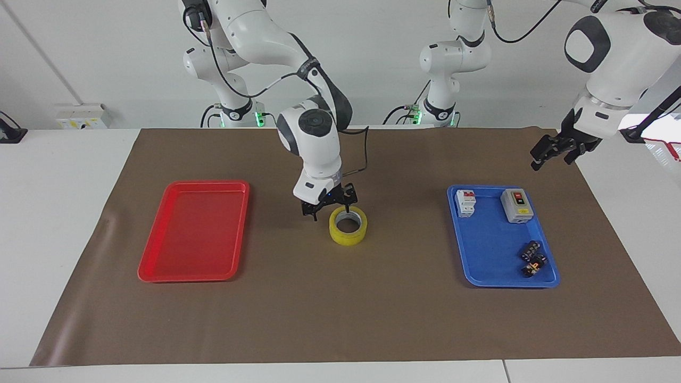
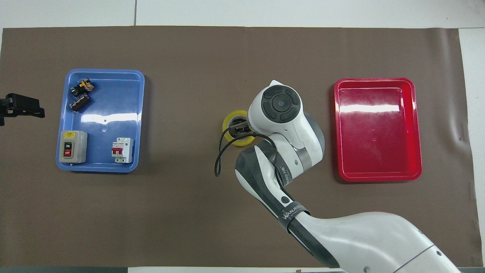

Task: Place and move tape with both arms
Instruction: 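Grasp the yellow tape rim with the right gripper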

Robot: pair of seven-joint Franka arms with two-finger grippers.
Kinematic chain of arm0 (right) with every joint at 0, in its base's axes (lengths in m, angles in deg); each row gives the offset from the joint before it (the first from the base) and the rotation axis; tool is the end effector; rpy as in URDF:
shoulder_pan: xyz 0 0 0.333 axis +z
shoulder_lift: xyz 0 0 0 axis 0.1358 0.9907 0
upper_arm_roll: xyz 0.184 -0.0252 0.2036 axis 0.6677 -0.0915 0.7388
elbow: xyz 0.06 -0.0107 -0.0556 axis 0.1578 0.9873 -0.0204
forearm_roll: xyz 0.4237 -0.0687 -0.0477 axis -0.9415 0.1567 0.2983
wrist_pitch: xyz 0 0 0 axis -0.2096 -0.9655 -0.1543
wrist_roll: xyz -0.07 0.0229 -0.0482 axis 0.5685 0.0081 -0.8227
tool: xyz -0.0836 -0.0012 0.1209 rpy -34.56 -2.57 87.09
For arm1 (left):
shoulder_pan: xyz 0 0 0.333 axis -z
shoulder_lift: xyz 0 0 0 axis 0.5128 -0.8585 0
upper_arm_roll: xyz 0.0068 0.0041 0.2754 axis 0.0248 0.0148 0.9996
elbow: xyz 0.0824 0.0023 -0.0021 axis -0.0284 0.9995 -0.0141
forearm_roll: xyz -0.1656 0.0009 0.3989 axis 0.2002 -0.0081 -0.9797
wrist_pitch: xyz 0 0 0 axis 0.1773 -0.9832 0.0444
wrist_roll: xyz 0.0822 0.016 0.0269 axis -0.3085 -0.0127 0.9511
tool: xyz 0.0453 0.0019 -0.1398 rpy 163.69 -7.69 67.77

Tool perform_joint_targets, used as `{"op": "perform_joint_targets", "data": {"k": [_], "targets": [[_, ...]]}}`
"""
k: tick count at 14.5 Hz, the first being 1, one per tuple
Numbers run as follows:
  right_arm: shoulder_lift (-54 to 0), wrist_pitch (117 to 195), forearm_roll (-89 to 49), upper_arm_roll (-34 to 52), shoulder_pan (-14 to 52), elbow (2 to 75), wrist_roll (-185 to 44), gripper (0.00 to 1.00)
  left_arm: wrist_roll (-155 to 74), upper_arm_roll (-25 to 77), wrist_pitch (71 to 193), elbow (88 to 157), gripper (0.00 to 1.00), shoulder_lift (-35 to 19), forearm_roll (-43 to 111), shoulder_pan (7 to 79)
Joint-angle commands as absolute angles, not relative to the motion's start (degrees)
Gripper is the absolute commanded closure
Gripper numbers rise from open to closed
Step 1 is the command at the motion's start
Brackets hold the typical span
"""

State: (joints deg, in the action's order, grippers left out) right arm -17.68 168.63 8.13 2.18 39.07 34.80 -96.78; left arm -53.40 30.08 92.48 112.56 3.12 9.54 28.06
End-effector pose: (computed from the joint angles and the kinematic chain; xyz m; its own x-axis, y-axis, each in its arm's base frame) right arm 0.5837 0.3633 0.2388 0.9751 0.2084 0.0764 0.2134 -0.9748 -0.0645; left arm 0.5959 0.0362 0.4867 0.9936 0.1115 0.0148 0.1113 -0.9937 0.0145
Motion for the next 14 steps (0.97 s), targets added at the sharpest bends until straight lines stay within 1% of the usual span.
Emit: {"op": "perform_joint_targets", "data": {"k": [1, 3, 5, 9, 10, 11, 12, 13, 14], "targets": [[-15.7, 171.9, 9.4, 2.0, 38.7, 35.0, -97.1, 0.0, -54.5, 30.0, 90.2, 111.6, 0.0, 3.1, 11.3, 27.5], [-15.2, 174.0, 9.7, 2.0, 38.7, 36.0, -96.5, 0.0, -54.5, 30.0, 89.6, 112.0, 0.0, 3.7, 11.2, 28.1], [-14.3, 178.1, 9.7, 2.0, 38.4, 38.2, -96.4, 0.0, -54.5, 29.4, 89.4, 112.0, 0.0, 3.6, 11.2, 28.4], [-14.0, 177.6, 9.7, 2.0, 38.4, 37.8, -96.2, 0.01, -54.5, 29.3, 89.3, 111.3, 0.0, 3.2, 11.0, 30.1], [-14.0, 177.4, 9.7, 2.0, 38.5, 37.8, -96.2, 0.05, -54.5, 29.2, 89.0, 111.2, 0.0, 3.2, 11.0, 30.3], [-14.0, 177.4, 9.7, 2.0, 38.5, 37.8, -96.2, 0.12, -54.5, 29.1, 88.8, 111.2, 0.0, 3.2, 11.0, 30.8], [-14.0, 177.5, 9.7, 2.0, 38.5, 37.8, -96.2, 0.24, -54.5, 29.1, 88.7, 111.2, 0.0, 3.2, 11.0, 31.3], [-14.0, 177.4, 9.7, 2.0, 38.5, 37.8, -96.2, 0.49, -54.5, 29.1, 88.1, 111.1, 0.0, 3.3, 11.0, 31.4], [-14.0, 176.9, 9.7, 2.1, 38.6, 37.7, -96.2, 0.83, -54.6, 29.1, 87.6, 110.9, 0.0, 3.5, 11.0, 31.4]]}}
